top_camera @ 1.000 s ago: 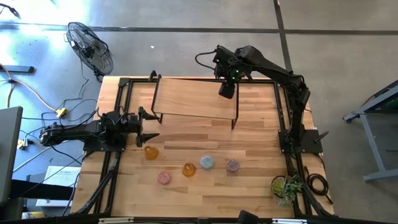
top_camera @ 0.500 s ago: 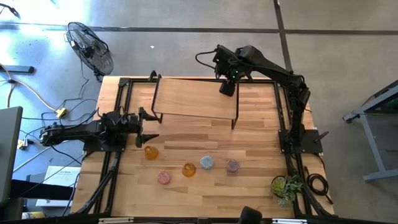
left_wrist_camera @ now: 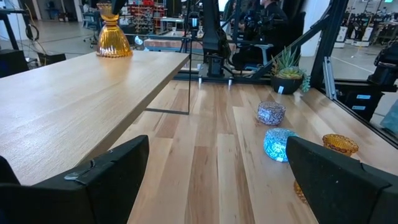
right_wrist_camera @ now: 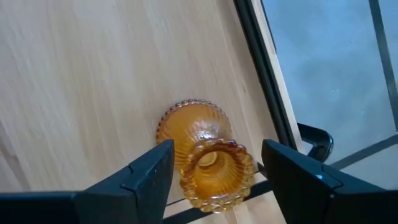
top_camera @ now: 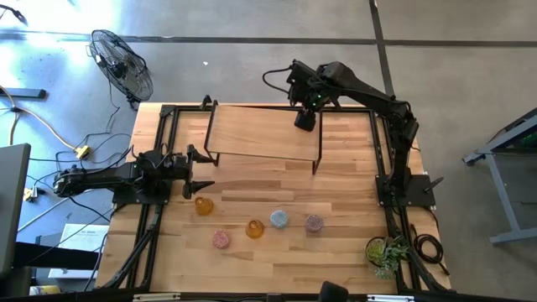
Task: Pick & Place candle stick holders
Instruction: Put the top right yellow candle holder on the shelf, then put the red scented candle on the shelf
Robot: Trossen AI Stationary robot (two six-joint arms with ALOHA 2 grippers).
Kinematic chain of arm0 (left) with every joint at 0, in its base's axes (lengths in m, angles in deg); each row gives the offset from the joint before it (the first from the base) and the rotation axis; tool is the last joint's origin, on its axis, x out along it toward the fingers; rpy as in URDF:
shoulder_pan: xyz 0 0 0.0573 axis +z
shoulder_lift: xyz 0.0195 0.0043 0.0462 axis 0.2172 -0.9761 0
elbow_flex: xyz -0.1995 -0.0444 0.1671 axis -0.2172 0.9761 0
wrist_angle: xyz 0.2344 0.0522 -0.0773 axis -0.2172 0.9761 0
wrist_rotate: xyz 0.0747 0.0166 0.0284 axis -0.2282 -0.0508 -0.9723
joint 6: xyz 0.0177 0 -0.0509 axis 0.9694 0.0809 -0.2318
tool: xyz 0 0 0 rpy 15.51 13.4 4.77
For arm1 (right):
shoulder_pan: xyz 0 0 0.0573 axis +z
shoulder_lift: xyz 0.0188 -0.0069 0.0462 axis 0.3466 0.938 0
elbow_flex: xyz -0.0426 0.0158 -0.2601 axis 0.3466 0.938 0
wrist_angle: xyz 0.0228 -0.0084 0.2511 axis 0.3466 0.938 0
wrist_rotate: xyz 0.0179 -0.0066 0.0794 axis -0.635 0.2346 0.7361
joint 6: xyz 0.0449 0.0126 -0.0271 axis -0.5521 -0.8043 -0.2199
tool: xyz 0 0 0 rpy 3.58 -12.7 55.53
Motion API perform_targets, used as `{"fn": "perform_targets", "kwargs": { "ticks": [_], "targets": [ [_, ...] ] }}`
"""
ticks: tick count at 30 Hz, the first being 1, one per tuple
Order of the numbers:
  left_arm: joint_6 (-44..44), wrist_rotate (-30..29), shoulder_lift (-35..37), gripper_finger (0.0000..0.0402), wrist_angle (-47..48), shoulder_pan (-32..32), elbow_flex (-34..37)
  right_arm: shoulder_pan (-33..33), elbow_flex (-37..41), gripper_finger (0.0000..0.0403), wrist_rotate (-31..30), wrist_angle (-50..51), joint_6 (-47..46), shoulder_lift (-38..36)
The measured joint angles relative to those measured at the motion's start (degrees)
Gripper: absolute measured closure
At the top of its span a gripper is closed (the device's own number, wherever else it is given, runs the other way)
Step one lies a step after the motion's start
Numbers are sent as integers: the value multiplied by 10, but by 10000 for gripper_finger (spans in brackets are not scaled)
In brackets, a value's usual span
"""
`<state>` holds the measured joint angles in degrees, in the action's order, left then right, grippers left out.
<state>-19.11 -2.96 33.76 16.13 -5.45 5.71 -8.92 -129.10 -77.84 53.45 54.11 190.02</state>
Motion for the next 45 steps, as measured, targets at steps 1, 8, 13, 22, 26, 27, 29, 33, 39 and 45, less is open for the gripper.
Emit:
{"fn": "perform_targets", "kwargs": {
  "ticks": [1,8,13,22,26,27,29,33,39,45],
  "targets": [
    [0,0,0,27,0,0,0,0,0,166,-3,0,3,0],
    [0,0,0,27,0,0,0,0,0,166,-13,-11,15,-7],
    [0,0,0,27,0,0,0,5,0,166,-8,-43,21,-25],
    [0,0,0,27,0,0,0,61,0,166,32,-110,45,-80],
    [0,-1,0,27,0,0,0,114,0,166,44,-98,34,-117],
    [0,-1,0,27,0,0,0,130,0,166,44,-90,29,-126],
    [0,-1,0,27,2,0,0,166,0,166,37,-77,17,-143],
    [0,-2,0,27,9,0,0,246,0,166,-15,-53,-25,-169],
    [0,-2,0,27,9,0,0,341,0,166,-89,-26,-91,-180],
    [-2,-1,0,27,9,0,0,378,55,166,-30,-62,-84,-175]
  ]
}}
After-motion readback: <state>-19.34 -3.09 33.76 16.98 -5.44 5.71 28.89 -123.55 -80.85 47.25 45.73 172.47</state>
